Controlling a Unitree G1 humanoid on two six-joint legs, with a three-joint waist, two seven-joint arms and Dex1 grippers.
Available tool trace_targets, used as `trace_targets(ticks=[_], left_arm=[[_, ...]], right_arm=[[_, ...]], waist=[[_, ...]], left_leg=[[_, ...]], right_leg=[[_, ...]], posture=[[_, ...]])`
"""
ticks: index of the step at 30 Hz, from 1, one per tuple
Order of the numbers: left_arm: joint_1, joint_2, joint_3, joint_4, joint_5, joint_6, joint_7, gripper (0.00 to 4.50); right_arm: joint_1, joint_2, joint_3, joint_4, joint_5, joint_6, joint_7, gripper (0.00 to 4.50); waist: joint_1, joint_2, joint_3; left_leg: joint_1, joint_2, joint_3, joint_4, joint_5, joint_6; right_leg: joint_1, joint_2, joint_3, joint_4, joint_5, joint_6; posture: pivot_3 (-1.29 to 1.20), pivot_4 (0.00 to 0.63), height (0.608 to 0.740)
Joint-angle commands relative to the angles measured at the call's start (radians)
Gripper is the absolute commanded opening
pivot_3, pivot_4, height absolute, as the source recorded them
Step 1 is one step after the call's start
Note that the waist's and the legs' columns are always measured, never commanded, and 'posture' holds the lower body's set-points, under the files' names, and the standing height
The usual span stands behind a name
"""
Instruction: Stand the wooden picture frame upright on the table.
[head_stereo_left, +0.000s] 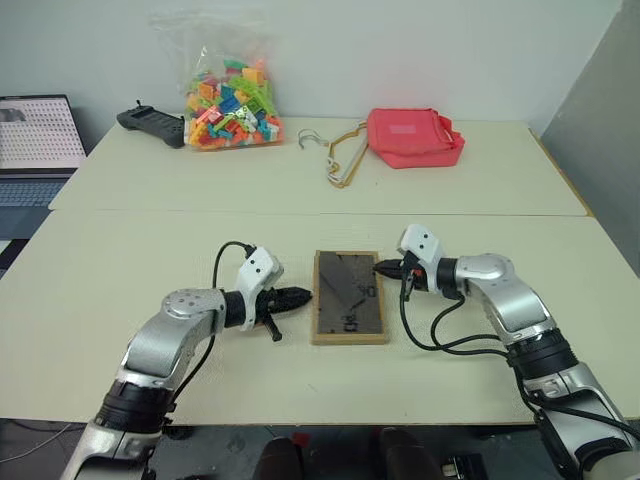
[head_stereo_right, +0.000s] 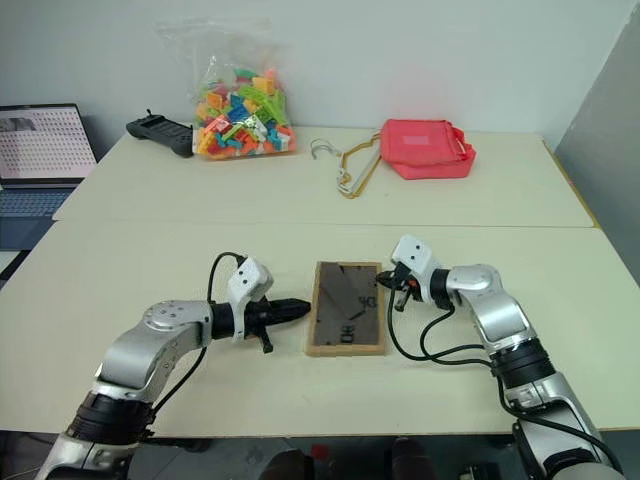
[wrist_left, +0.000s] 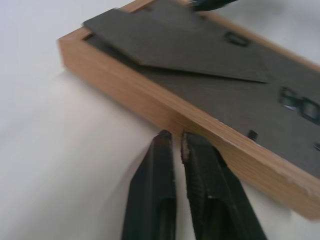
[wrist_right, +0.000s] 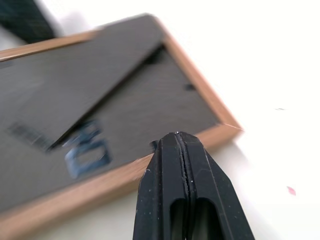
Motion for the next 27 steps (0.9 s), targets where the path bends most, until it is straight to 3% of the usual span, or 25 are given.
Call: trace_targets(ticks=[1,5,8,13,17,27], left_arm=[[0.038,0.071,0.112,-0.068,-0.167,0.151,-0.072,1.25],[0.069,0.112,0.197,-0.013,-0.272,0.277,-0.084,2.01],[0.079,0.111,0.283,0.024,-0.418,0.481,-0.065,2.53],[0.049,0.018,0.417,0.117,-0.564,0.833,0.07,3.68],[0.055,-0.057,0.43,0.128,-0.558,0.892,0.153,4.44],[0.057,-0.221,0.329,0.158,-0.513,0.819,0.245,4.44]], right_arm=[[-0.007,-0.032,-0.011,0.052,-0.033,-0.024,-0.012,0.0],[-0.001,-0.019,0.0,0.058,-0.035,-0.026,-0.011,0.0],[0.011,-0.018,0.004,0.041,-0.035,-0.02,-0.002,0.0],[0.052,-0.039,0.017,-0.027,-0.023,0.004,0.045,0.0],[0.103,-0.021,0.04,-0.091,-0.024,0.031,0.04,0.0],[0.094,0.118,0.064,-0.165,-0.006,0.146,-0.037,0.0]], waist=[[-0.002,0.0,0.0],[-0.008,0.0,0.0],[-0.012,0.0,0.0],[-0.011,0.0,0.0],[-0.013,0.0,-0.001],[-0.016,0.007,-0.011]], left_leg=[[0.0,0.0,0.0,0.0,0.0,0.0],[0.0,0.0,0.0,0.0,0.0,0.0],[0.0,0.0,0.0,-0.001,0.0,0.0],[0.0,0.0,-0.002,-0.001,0.0,0.0],[0.0,0.0,-0.002,0.0,0.0,0.0],[0.006,0.0,0.0,-0.004,0.0,0.0]], right_leg=[[0.0,0.0,0.0,0.0,0.0,0.0],[-0.001,0.001,0.0,0.0,0.0,0.0],[-0.001,0.001,0.0,0.0,0.0,0.0],[0.0,0.001,-0.001,0.0,0.0,0.0],[0.0,0.001,-0.001,0.0,0.0,0.0],[0.004,0.0,0.001,0.0,-0.001,-0.002]], posture=[[0.0,0.15,0.74],[0.0,0.15,0.74],[0.0,0.15,0.74],[0.0,0.15,0.74],[0.0,0.15,0.74],[0.0,0.15,0.74]])
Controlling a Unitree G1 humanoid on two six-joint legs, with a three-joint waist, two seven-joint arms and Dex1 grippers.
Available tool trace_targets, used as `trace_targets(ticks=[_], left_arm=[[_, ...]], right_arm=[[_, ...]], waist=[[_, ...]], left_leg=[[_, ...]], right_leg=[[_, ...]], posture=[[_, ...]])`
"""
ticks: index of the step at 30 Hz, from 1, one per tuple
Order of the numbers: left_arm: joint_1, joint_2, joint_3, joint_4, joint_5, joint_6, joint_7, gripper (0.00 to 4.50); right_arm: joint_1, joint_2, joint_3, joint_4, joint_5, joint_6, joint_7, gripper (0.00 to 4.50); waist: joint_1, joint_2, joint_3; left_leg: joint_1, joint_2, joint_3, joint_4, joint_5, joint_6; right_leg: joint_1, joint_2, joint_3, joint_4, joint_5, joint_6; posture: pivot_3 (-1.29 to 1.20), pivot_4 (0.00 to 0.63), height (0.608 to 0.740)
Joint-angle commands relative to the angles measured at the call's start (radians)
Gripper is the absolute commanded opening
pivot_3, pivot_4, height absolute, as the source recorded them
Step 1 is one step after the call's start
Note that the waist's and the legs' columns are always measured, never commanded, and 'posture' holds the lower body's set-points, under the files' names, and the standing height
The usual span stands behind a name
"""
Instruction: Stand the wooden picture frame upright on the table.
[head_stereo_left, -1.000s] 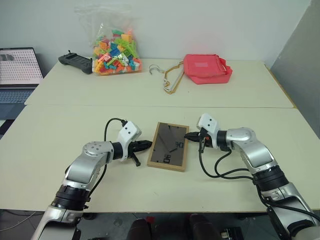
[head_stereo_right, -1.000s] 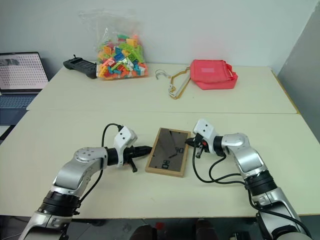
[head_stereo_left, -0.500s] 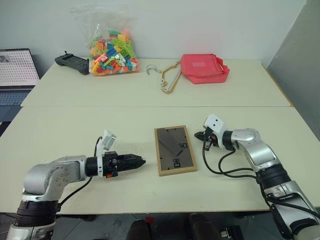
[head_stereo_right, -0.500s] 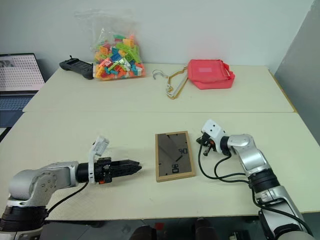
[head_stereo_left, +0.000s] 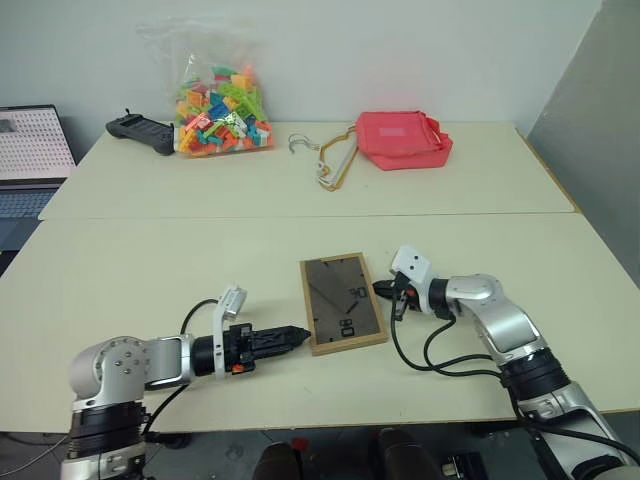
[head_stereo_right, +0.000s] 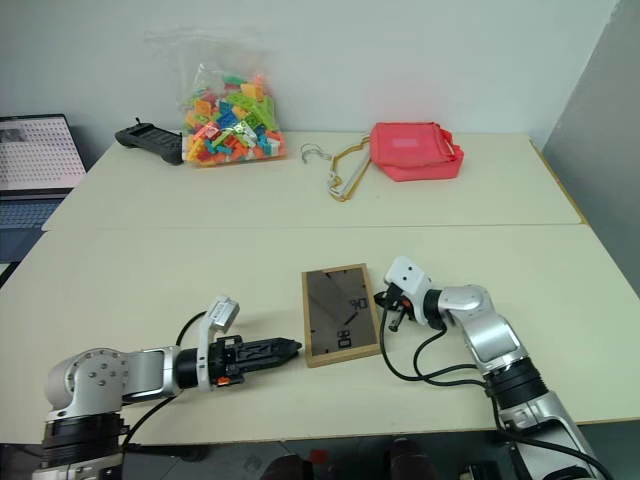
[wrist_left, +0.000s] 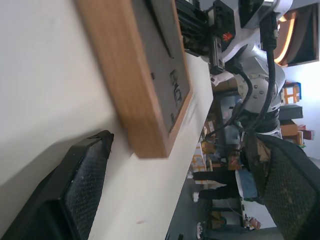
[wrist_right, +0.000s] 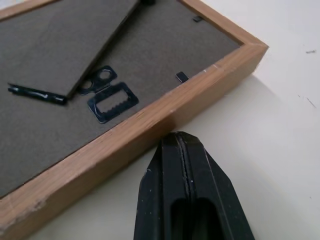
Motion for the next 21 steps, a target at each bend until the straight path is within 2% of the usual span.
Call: trace_targets(ticks=[1,4,11,20,21], left_arm=[[-0.001,-0.066,-0.059,0.036,0.032,-0.027,0.056,4.44],[-0.003,-0.103,-0.064,0.032,0.04,-0.05,0.087,4.44],[0.013,-0.145,-0.028,-0.018,0.011,-0.08,0.131,4.44],[0.017,-0.139,0.032,-0.084,-0.057,-0.074,0.177,2.81],[0.015,-0.133,0.037,-0.093,-0.064,-0.072,0.179,2.47]], right_arm=[[-0.012,0.047,0.022,-0.086,0.031,0.064,-0.011,0.0],[-0.003,0.064,0.02,-0.123,0.041,0.11,-0.024,0.0],[0.032,0.039,0.009,-0.144,0.032,0.138,-0.056,0.0],[0.025,0.017,-0.025,-0.097,0.016,0.114,-0.114,0.0],[0.02,0.014,-0.03,-0.085,0.014,0.107,-0.12,0.0]], waist=[[0.009,0.001,-0.001],[0.019,0.002,-0.002],[0.025,0.002,-0.003],[0.017,0.002,-0.003],[0.017,0.002,-0.003]], left_leg=[[0.002,0.0,0.0,0.0,0.0,0.0],[0.009,-0.001,0.0,-0.001,0.0,0.0],[0.009,-0.002,-0.001,-0.001,0.0,0.0],[0.008,-0.001,-0.002,-0.003,0.0,0.0],[0.008,-0.001,-0.002,-0.003,0.0,0.0]], right_leg=[[0.002,0.0,0.0,-0.001,0.0,0.0],[0.01,0.0,-0.001,-0.005,0.0,0.0],[0.012,-0.002,-0.002,-0.007,0.0,0.001],[0.011,-0.001,-0.002,-0.008,0.0,0.001],[0.011,-0.001,-0.002,-0.008,0.0,0.001]], posture=[[0.0,0.15,0.74],[0.0,0.15,0.74],[0.0,0.15,0.74],[0.0,0.15,0.74],[0.0,0.15,0.74]])
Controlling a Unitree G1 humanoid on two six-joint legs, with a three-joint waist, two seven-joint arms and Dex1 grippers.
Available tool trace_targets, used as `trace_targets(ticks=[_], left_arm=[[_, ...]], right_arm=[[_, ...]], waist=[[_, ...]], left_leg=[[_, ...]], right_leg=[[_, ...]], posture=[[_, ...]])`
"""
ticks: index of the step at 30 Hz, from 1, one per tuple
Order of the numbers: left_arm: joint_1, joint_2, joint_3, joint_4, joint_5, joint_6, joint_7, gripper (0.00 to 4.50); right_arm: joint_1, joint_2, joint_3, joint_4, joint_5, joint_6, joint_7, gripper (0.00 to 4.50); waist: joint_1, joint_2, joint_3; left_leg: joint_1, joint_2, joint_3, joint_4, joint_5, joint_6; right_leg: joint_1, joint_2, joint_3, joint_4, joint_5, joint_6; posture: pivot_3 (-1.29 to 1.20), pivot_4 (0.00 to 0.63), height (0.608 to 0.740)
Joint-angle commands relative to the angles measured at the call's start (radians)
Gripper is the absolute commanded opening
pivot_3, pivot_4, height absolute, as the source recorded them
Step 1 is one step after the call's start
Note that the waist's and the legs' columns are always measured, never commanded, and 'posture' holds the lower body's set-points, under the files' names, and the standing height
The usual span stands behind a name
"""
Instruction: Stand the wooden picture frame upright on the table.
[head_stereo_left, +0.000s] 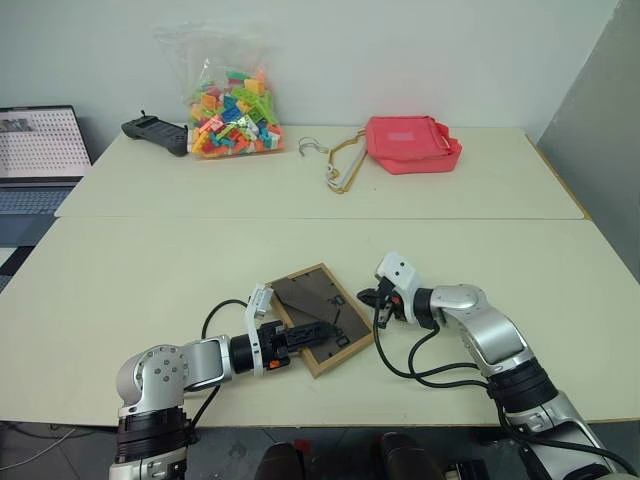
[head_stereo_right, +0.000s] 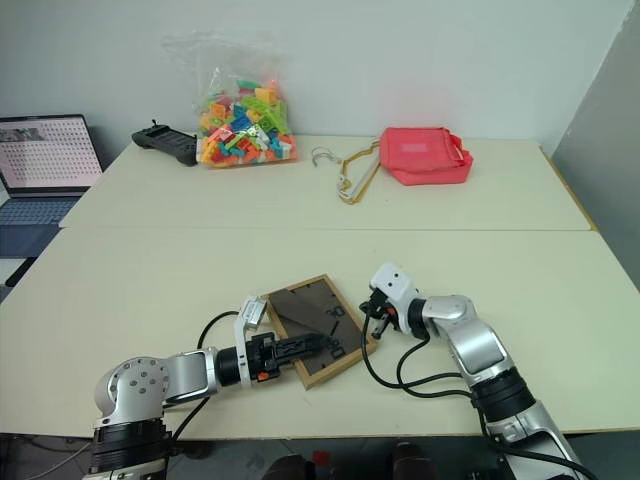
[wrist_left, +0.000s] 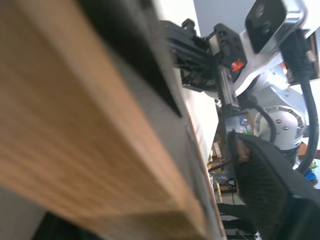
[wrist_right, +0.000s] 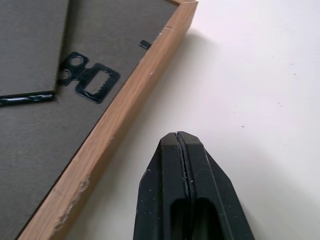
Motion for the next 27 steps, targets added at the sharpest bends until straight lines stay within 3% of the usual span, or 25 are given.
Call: trace_targets(ticks=[1,5,10,14,19,27], left_arm=[[-0.004,0.016,0.042,-0.053,-0.053,0.013,0.01,2.36],[-0.025,0.028,0.076,-0.074,-0.077,0.037,0.057,1.52],[-0.083,0.054,0.127,-0.061,-0.11,0.037,0.09,1.52],[-0.182,0.113,0.168,-0.014,-0.186,0.083,0.056,1.51],[-0.245,0.193,0.12,0.012,-0.184,0.064,-0.001,1.51],[-0.284,0.244,0.022,0.019,-0.144,-0.007,-0.061,1.51]], right_arm=[[-0.025,-0.02,-0.045,0.026,-0.008,-0.029,-0.03,0.0],[-0.063,-0.026,-0.08,0.077,-0.008,-0.057,-0.059,0.0],[-0.142,-0.002,-0.205,0.064,0.106,-0.053,-0.049,0.0],[-0.196,-0.041,-0.277,-0.065,0.325,0.099,0.115,0.75],[-0.29,-0.033,-0.282,-0.12,0.49,0.245,0.176,2.07],[-0.393,0.109,-0.13,-0.041,0.42,0.146,0.138,3.94]], waist=[[0.0,0.0,0.0],[-0.002,0.0,0.0],[-0.002,-0.001,0.002],[-0.001,-0.001,0.003],[-0.002,-0.001,0.003],[-0.01,0.0,0.003]], left_leg=[[0.0,0.0,0.0,0.0,0.0,0.0],[0.0,0.0,0.0,-0.001,0.0,0.0],[-0.001,0.0,0.0,-0.001,0.0,0.0],[-0.002,0.0,-0.001,-0.002,0.0,0.0],[-0.003,0.001,-0.003,-0.003,0.0,0.0],[-0.004,0.001,-0.003,-0.003,0.0,0.0]], right_leg=[[0.0,0.0,0.0,0.0,0.0,0.0],[0.0,0.0,0.0,0.0,0.0,0.0],[-0.001,0.0,0.0,0.0,0.0,0.0],[-0.001,0.0,-0.001,-0.002,0.0,0.0],[-0.001,0.0,-0.003,-0.006,0.0,0.0],[-0.001,0.001,-0.004,-0.005,0.0,0.0]], posture=[[0.0,0.15,0.74],[0.0,0.15,0.74],[0.0,0.15,0.74],[0.0,0.15,0.74],[0.0,0.15,0.74],[0.0,0.15,0.74]])
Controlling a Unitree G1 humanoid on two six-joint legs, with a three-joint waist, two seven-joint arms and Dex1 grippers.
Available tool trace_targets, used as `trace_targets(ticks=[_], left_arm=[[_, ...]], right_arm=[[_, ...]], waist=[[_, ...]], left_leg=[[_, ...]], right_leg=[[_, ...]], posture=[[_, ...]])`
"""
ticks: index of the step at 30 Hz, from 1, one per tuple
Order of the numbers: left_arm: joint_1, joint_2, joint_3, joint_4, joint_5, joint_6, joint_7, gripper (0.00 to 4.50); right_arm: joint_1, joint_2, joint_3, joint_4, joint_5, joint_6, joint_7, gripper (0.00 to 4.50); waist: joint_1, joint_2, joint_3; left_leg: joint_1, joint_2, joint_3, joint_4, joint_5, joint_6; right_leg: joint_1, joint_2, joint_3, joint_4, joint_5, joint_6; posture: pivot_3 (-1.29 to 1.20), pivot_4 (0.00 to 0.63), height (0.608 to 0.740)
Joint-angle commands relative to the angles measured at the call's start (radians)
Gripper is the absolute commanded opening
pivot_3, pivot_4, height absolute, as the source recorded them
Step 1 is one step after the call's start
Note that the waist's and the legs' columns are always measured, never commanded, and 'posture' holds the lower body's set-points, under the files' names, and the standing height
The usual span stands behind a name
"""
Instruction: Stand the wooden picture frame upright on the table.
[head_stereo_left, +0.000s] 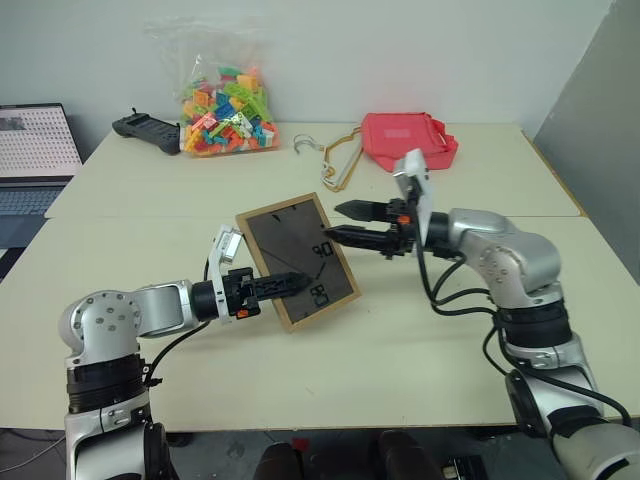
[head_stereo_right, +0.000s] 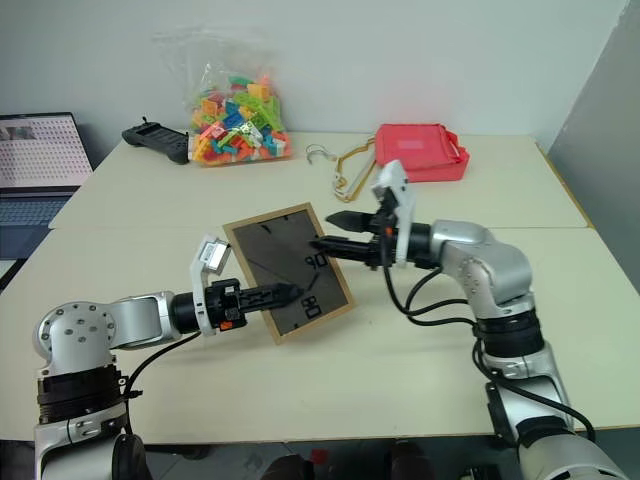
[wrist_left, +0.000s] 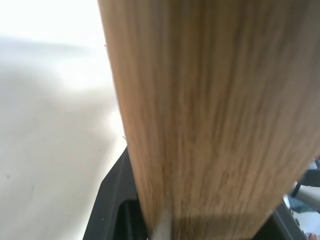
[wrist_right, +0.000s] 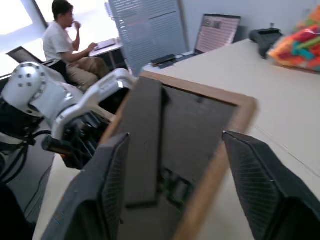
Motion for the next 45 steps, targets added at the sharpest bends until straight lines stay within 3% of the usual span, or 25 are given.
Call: trace_targets(ticks=[1,3,8,17,21,24,28,29,33,36,40,45], left_arm=[[-0.033,0.023,-0.024,-0.021,-0.007,-0.039,-0.045,1.51],[-0.036,0.026,-0.035,-0.023,-0.012,-0.04,-0.048,1.51],[-0.033,0.025,-0.05,-0.032,-0.009,-0.04,-0.05,1.51],[0.017,0.056,-0.048,-0.041,-0.004,-0.039,-0.068,1.51],[0.019,0.062,-0.057,-0.029,0.006,-0.045,-0.077,1.51],[0.014,0.058,-0.046,-0.012,-0.017,-0.018,-0.073,1.51],[0.001,0.047,-0.015,0.02,-0.065,0.06,-0.052,1.51],[-0.006,0.04,0.001,0.037,-0.082,0.087,-0.044,1.51],[-0.021,0.058,0.005,0.117,-0.231,0.122,0.001,1.51],[-0.016,0.082,-0.018,0.143,-0.337,0.122,0.05,1.51],[0.011,0.112,-0.066,0.15,-0.486,0.122,0.126,1.51],[0.075,0.157,-0.132,0.107,-0.662,0.058,0.224,1.51]], right_arm=[[-0.048,0.048,0.059,0.033,-0.04,-0.072,-0.007,4.13],[-0.06,0.061,0.112,0.07,-0.09,-0.113,-0.006,4.46],[-0.069,0.058,0.174,0.097,-0.145,-0.155,0.015,4.46],[0.009,-0.097,0.02,-0.155,0.204,0.157,0.186,4.46],[0.016,-0.156,-0.033,-0.138,0.251,0.202,0.178,4.46],[0.042,-0.229,-0.035,-0.117,0.163,0.119,0.159,4.46],[0.117,-0.306,-0.012,-0.039,-0.078,-0.232,0.115,4.46],[0.136,-0.316,-0.001,0.001,-0.166,-0.387,0.088,4.46],[0.168,-0.388,0.093,0.302,-0.633,-1.308,-0.163,4.46],[0.11,-0.387,0.12,0.486,-0.887,-1.719,-0.423,4.46],[0.029,-0.306,0.101,0.588,-1.108,-1.956,-0.729,4.46],[-0.038,-0.238,0.156,0.623,-1.32,-2.013,-0.94,4.46]], waist=[[-0.001,0.0,0.0],[0.0,0.0,0.0],[0.0,0.0,0.0],[0.001,0.0,0.0],[0.001,0.0,0.0],[0.001,0.0,0.0],[0.003,0.0,0.001],[0.004,0.0,0.001],[0.003,-0.001,0.001],[-0.004,-0.001,0.002],[-0.02,-0.001,0.002],[-0.017,-0.001,0.002]], left_leg=[[0.0,0.0,0.0,0.0,0.0,0.0],[-0.001,0.0,0.0,0.0,0.0,0.0],[-0.002,0.0,0.0,0.0,0.0,0.0],[-0.007,0.0,-0.005,0.001,0.0,0.0],[-0.007,0.0,-0.007,0.001,0.0,0.0],[-0.008,0.0,-0.008,0.001,0.0,0.0],[-0.01,0.0,-0.01,0.002,0.0,0.0],[-0.011,0.0,-0.01,0.002,0.0,0.0],[-0.012,0.0,-0.011,0.003,0.0,0.0],[-0.011,0.0,-0.01,0.003,0.0,0.0],[-0.011,0.001,-0.01,0.002,0.004,-0.006],[-0.01,0.0,-0.01,0.001,0.006,-0.01]], right_leg=[[0.0,0.0,0.0,0.0,0.0,0.0],[-0.001,0.0,0.0,0.0,0.0,0.0],[-0.001,-0.001,-0.001,0.0,0.0,0.0],[-0.004,-0.001,-0.004,0.0,0.0,0.0],[-0.003,-0.001,-0.006,0.0,0.0,0.0],[-0.003,0.0,-0.007,0.0,0.0,0.0],[-0.004,0.0,-0.009,-0.002,0.0,0.0],[-0.004,0.0,-0.009,-0.002,0.0,0.0],[-0.004,-0.001,-0.011,-0.002,0.0,0.0],[-0.004,-0.001,-0.01,-0.001,0.0,0.0],[-0.005,-0.001,-0.009,0.001,0.0,-0.001],[-0.005,-0.002,-0.009,0.002,0.0,-0.001]], posture=[[0.0,0.15,0.74],[0.0,0.15,0.74],[0.0,0.15,0.74],[0.0,0.15,0.74],[0.0,0.15,0.74],[0.0,0.15,0.74],[0.0,0.15,0.74],[0.0,0.15,0.74],[0.0,0.15,0.74],[0.0,0.15,0.74],[0.0,0.15,0.74],[0.0,0.15,0.74]])
